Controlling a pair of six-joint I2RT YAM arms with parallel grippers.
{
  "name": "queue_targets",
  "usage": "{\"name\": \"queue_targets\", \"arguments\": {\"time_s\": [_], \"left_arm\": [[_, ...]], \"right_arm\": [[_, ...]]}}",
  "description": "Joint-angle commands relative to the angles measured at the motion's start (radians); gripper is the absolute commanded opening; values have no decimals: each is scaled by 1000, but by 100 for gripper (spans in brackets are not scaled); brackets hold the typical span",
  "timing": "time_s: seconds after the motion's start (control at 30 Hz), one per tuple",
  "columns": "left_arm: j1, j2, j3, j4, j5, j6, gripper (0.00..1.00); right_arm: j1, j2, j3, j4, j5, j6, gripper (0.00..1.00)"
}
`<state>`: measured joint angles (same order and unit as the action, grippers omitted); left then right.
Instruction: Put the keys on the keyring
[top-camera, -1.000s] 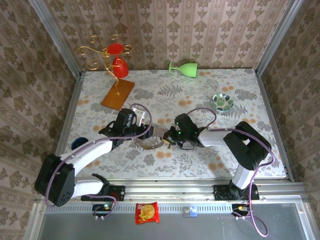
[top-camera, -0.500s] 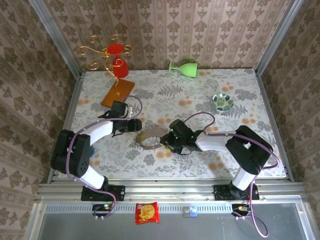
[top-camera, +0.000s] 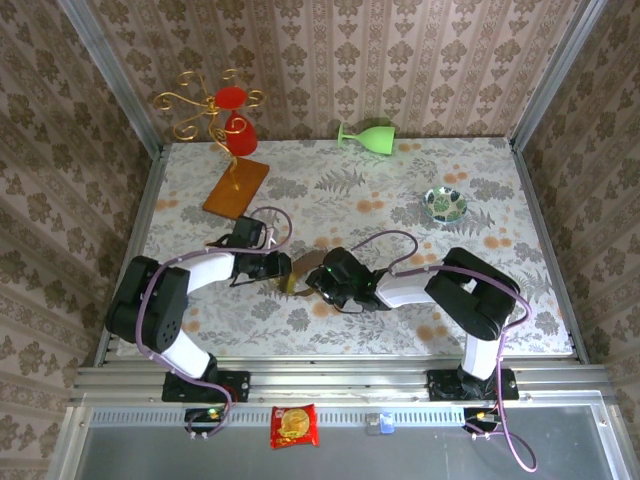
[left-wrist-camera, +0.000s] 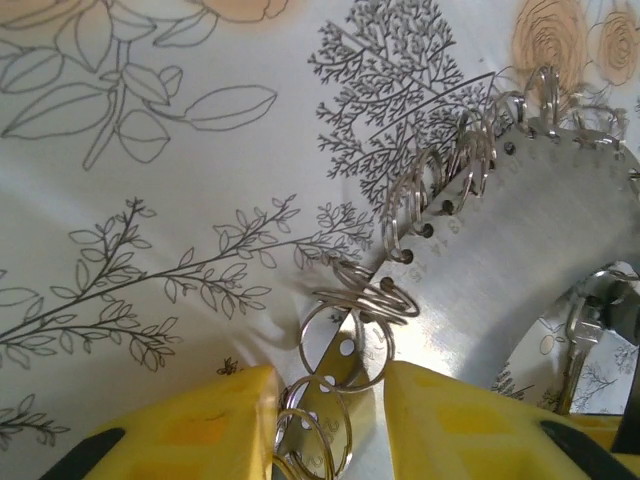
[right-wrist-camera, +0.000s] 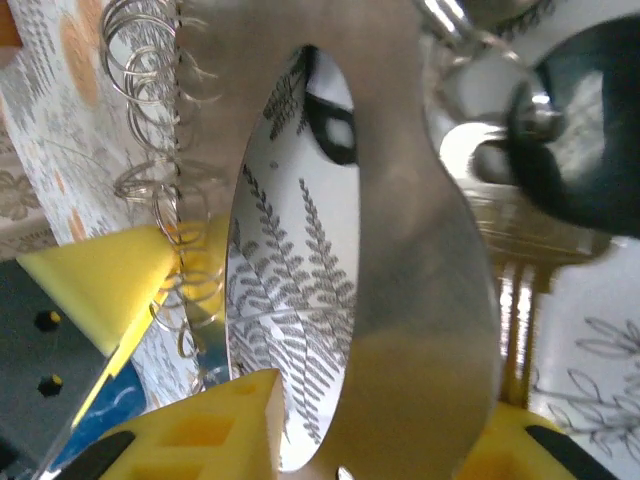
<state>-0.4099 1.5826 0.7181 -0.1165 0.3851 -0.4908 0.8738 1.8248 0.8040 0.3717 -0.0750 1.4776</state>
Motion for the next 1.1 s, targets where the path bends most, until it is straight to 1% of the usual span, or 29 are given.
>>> {"name": "queue_targets", "arguments": {"time_s": [0.0,0.07,0.13,0.17,0.23,0.33,0.4,0.47,0.5,0.53,0.57,0.63,0.7,0.77,0.8,0.83,0.87,0.93,0.97,1.0,1.07], "left_arm": [[-23,21,-22,-41,54,-33,32],[-24,19,-16,-56,48,-25,31],[-23,4,-8,-73,28,-15,32],[-19,-4,-5,-78,20,-10,34],[-17,-36,7,-82,-11,9,42],[-22,-149,9,-60,-97,45,55],[-18,-224,15,-57,-148,64,60],[-2,-281,30,-55,-169,84,62],[10,-304,42,-61,-170,96,63],[25,-322,57,-72,-165,109,63],[38,-335,72,-83,-154,122,62],[44,-369,96,-95,-115,179,61],[-5,-412,89,-78,-86,270,61],[-116,-466,44,-13,-104,393,60],[-167,-493,6,30,-127,452,60],[-231,-526,-46,94,-174,519,61],[-301,-556,-107,172,-221,600,62],[-412,-606,-215,336,-319,736,65],[-455,-625,-259,421,-355,805,67],[-478,-631,-292,476,-375,845,68],[-521,-618,-319,533,-412,944,70]], "right_arm": [[-1,21,-31,94,81,-21,25],[-5,2,-49,111,87,-40,20],[-9,-23,-65,121,94,-58,11],[-11,-37,-68,116,95,-68,7],[-15,-71,-62,91,87,-100,1],[-18,-131,-36,18,73,-180,0],[-22,-178,6,-94,56,-262,0],[-43,-224,30,-135,7,-368,0],[-61,-246,67,-204,-25,-446,0],[-82,-265,117,-318,-43,-522,0],[-102,-276,155,-397,-66,-582,0],[-142,-300,235,-552,-83,-651,0],[-166,-313,280,-657,-89,-658,0],[-197,-320,292,-706,-115,-601,0],[-208,-326,287,-707,-126,-552,0],[-219,-335,278,-706,-130,-492,0],[-225,-344,270,-705,-126,-439,0],[-225,-360,259,-709,-111,-340,0],[-224,-368,256,-713,-102,-292,0],[-225,-372,251,-712,-100,-256,0],[-223,-382,246,-719,-88,-173,0]]}}
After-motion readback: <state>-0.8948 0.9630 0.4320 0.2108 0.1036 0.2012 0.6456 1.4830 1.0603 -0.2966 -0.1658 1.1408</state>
